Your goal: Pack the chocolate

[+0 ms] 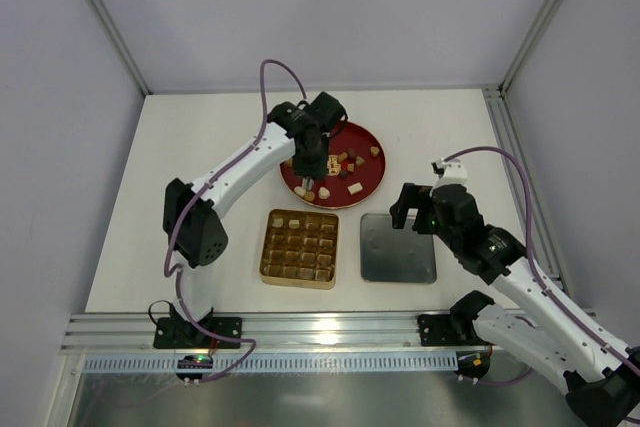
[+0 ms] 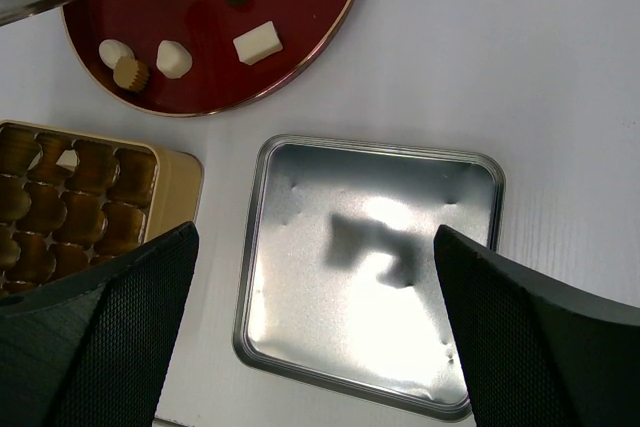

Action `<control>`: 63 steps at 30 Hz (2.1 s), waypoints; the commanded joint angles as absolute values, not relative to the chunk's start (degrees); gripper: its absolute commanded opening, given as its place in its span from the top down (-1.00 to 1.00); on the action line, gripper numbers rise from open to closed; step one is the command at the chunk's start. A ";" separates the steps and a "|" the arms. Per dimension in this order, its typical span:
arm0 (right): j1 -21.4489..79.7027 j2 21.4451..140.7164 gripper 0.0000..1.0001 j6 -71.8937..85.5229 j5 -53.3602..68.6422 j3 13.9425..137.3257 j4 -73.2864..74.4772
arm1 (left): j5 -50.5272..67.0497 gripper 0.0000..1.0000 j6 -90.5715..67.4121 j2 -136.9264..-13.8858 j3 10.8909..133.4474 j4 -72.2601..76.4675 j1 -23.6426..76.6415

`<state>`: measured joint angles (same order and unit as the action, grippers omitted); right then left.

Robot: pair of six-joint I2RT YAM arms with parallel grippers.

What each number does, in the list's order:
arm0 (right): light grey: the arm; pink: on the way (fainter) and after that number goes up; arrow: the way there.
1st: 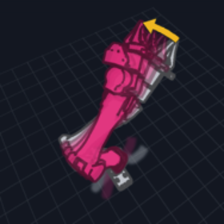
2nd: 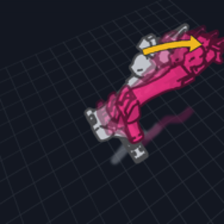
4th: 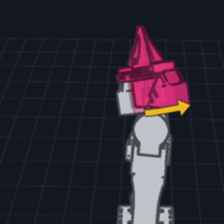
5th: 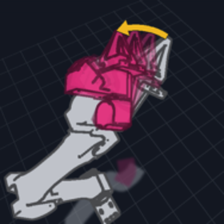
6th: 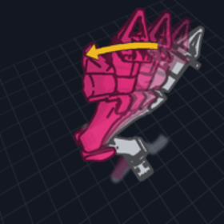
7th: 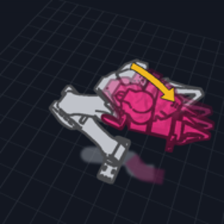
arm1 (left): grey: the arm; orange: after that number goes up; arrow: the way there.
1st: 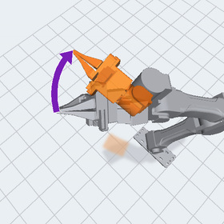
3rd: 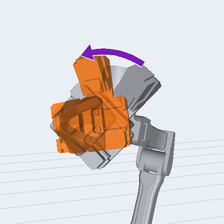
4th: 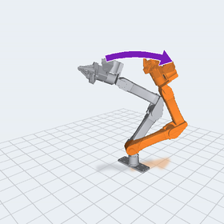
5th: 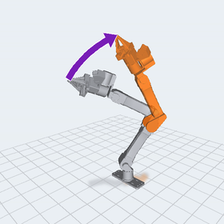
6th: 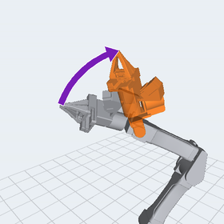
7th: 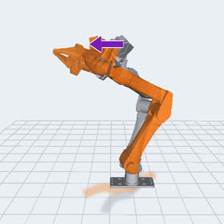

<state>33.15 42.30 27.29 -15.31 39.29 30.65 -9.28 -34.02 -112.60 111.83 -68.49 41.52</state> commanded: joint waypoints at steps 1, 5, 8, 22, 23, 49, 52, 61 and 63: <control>32.87 42.89 -0.99 27.07 -15.47 39.99 27.95 | -9.67 0.42 -33.40 -107.32 114.17 -70.13 41.75; 32.87 43.50 -1.00 26.89 -15.64 40.25 27.86 | -8.62 0.42 -33.57 -104.86 112.33 -70.58 41.75; 32.87 43.86 -0.99 26.81 -15.64 40.25 27.42 | -8.09 0.42 -33.84 -102.40 110.40 -70.93 41.75; 32.78 46.76 -0.99 27.60 -16.08 40.87 25.66 | -6.77 0.41 -35.24 -92.11 101.35 -72.86 45.96; 32.70 46.93 -1.00 27.68 -16.08 40.87 25.58 | -6.77 0.41 -35.33 -91.50 100.47 -73.04 46.49; 32.70 47.90 -0.99 29.18 -17.14 39.73 25.23 | -6.85 0.40 -40.87 -79.98 85.34 -70.05 54.05; 32.70 47.99 -0.99 29.27 -16.96 39.73 25.31 | -7.03 0.40 -40.96 -80.07 84.81 -69.70 54.05; 32.70 48.16 -1.00 29.09 -16.79 39.73 24.96 | -8.53 0.35 -40.96 -80.16 84.73 -70.31 54.14; 32.61 48.16 -1.00 29.09 -16.70 39.73 24.87 | -8.79 0.35 -40.87 -80.07 84.46 -70.49 54.14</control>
<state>32.86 48.03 28.80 -15.75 39.31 27.38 -7.46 -40.29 -82.11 84.77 -71.59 53.78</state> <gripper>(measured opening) 0.996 0.329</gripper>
